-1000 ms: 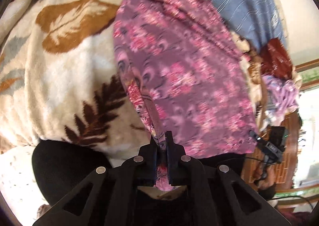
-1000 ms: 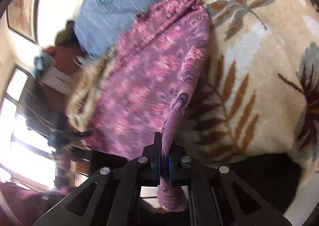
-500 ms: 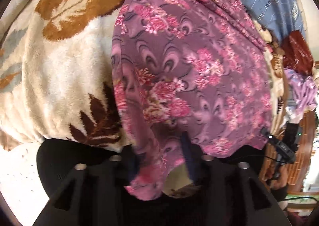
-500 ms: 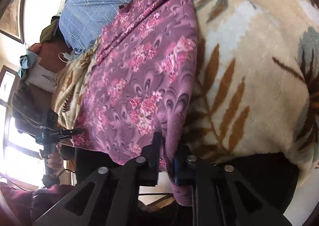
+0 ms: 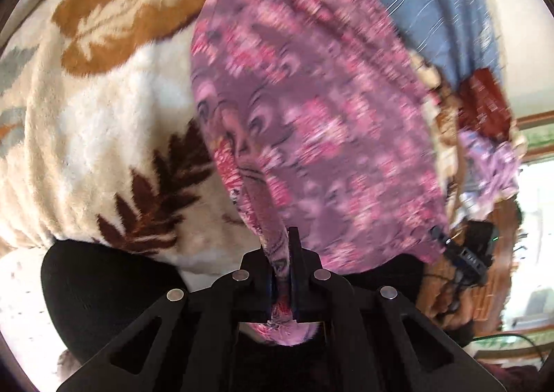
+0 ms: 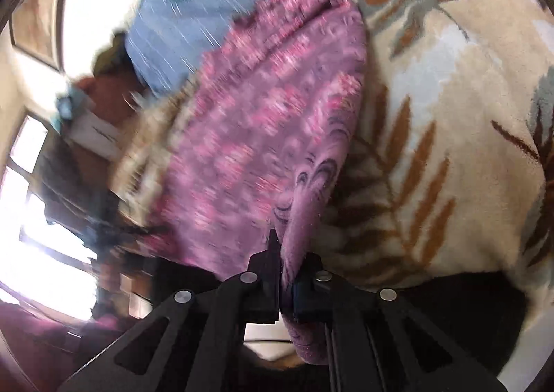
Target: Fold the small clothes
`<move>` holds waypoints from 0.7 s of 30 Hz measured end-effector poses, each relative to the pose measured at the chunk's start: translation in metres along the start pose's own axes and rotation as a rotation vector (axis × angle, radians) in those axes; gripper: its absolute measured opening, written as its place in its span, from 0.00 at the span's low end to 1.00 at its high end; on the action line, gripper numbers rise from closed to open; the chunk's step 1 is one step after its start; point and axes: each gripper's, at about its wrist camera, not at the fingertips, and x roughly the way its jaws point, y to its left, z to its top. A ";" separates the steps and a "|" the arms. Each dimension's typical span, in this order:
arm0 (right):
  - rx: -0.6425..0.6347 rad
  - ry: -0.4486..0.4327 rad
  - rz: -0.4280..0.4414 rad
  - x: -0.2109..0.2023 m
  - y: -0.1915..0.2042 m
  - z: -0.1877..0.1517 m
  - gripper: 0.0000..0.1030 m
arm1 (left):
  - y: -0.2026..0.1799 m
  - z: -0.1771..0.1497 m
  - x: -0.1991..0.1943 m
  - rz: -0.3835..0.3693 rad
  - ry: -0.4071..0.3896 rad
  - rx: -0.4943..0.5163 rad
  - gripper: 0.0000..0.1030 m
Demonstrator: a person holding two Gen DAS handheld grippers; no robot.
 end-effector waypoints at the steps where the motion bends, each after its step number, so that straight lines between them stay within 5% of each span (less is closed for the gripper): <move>1: 0.015 -0.018 0.040 -0.003 0.002 0.003 0.04 | -0.003 0.002 -0.006 -0.029 -0.021 -0.005 0.05; 6: 0.064 -0.127 0.246 -0.008 0.020 0.035 0.04 | -0.014 0.028 -0.038 -0.160 -0.126 -0.029 0.05; 10: 0.092 -0.226 0.343 -0.003 0.026 0.074 0.04 | -0.012 0.058 -0.056 -0.185 -0.206 -0.035 0.05; 21: 0.231 -0.378 0.309 0.051 -0.026 0.200 0.04 | 0.002 0.207 -0.011 -0.072 -0.283 -0.165 0.06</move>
